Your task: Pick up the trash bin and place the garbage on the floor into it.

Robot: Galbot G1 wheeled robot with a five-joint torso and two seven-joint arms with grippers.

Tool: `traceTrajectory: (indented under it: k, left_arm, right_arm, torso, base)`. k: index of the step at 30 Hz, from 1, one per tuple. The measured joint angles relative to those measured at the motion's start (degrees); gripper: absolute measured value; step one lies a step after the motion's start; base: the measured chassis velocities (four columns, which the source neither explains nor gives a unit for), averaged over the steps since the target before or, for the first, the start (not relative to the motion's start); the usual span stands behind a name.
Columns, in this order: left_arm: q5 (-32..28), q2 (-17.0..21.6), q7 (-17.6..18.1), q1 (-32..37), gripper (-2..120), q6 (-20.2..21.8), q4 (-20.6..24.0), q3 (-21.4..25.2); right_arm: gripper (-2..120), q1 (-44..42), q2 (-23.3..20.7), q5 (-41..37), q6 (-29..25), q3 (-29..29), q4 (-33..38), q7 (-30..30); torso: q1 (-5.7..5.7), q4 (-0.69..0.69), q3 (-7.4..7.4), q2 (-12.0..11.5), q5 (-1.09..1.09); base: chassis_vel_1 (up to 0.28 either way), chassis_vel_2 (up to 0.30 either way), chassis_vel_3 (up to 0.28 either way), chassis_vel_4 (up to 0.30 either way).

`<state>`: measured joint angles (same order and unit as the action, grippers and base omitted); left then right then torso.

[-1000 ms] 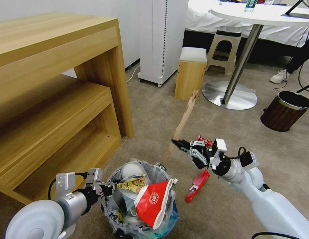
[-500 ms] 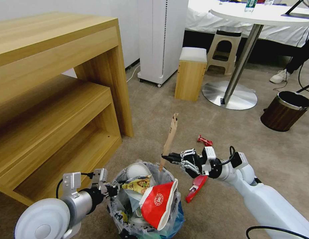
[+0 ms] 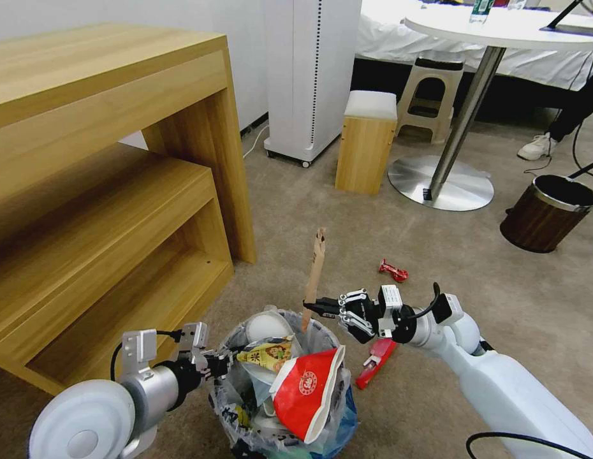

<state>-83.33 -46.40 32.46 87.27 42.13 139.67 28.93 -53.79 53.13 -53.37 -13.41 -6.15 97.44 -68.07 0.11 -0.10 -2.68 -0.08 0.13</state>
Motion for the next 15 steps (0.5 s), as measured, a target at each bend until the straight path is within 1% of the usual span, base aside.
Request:
traceTrajectory:
  k: [1,3,4,5,7,8,10,11,13,14,15]
  left_arm:
    - [0.0,0.0,-0.1,0.0,1,0.0,0.0,0.0]
    - [0.0,0.0,-0.6,-0.1,1,0.0,0.2,-0.1]
    - [0.0,0.0,-0.6,-0.1,1,0.0,0.2,-0.1]
    - [0.0,0.1,-0.7,-0.1,1,0.0,0.2,-0.1]
    - [0.0,0.2,-0.9,-0.2,1,0.0,0.2,-0.1]
    - [0.0,0.2,-0.9,-0.2,1,0.0,0.2,-0.1]
    - [0.2,0.2,-1.0,-0.2,1,0.0,0.2,0.0]
    - [0.2,0.2,-1.0,-0.2,1,0.0,0.2,0.0]
    - [0.4,0.2,-1.0,-0.1,1,0.0,0.2,0.0]
    - [0.4,0.2,-1.0,-0.1,1,0.0,0.2,0.0]
    - [0.4,0.2,-1.0,-0.1,1,0.0,0.2,0.1]
  right_arm:
    - [1,0.0,0.0,0.1,-0.1,0.0,-0.1,0.2]
    - [12,-0.1,0.2,0.6,-0.3,-0.1,-0.6,0.6]
    - [12,-0.1,0.2,0.6,-0.3,-0.1,-0.6,0.6]
    - [16,-0.2,0.2,0.8,-0.4,-0.1,-0.8,0.6]
    - [27,-0.4,0.2,1.5,-0.5,-0.3,-1.0,0.6]
    - [27,-0.4,0.2,1.5,-0.5,-0.3,-1.0,0.6]
    - [37,-0.6,0.1,1.8,-0.6,-0.6,-1.0,0.7]
    - [37,-0.6,0.1,1.8,-0.6,-0.6,-1.0,0.7]
    - [49,-1.0,-0.1,1.8,-0.7,-0.9,-0.6,0.8]
    - [49,-1.0,-0.1,1.8,-0.7,-0.9,-0.6,0.8]
    - [52,-1.1,-0.1,1.8,-0.7,-1.1,-0.3,0.8]
  torso:
    - [0.00,0.00,0.00,0.0,0.00]
    - [0.00,0.00,0.00,0.0,0.00]
    - [0.00,0.00,0.00,0.0,0.00]
    - [0.00,0.00,0.00,0.0,0.00]
    - [0.00,0.00,0.00,0.0,0.00]
    - [0.00,0.00,0.00,0.0,0.00]
    - [0.00,0.00,0.00,0.0,0.00]
    - [0.00,0.00,0.00,0.0,0.00]
    - [0.00,0.00,0.00,0.0,0.00]
    - [0.00,0.00,0.00,0.0,0.00]
    - [0.00,0.00,0.00,0.0,0.00]
  base:
    - [0.000,0.000,0.000,0.000]
    - [0.000,0.000,0.000,0.000]
    - [0.000,0.000,0.000,0.000]
    - [0.000,0.000,0.000,0.000]
    - [0.000,0.000,0.000,0.000]
    - [0.000,0.000,0.000,0.000]
    - [0.000,0.000,0.000,0.000]
    - [0.000,0.000,0.000,0.000]
    - [0.000,0.000,0.000,0.000]
    - [0.000,0.000,0.000,0.000]
    - [0.000,0.000,0.000,0.000]
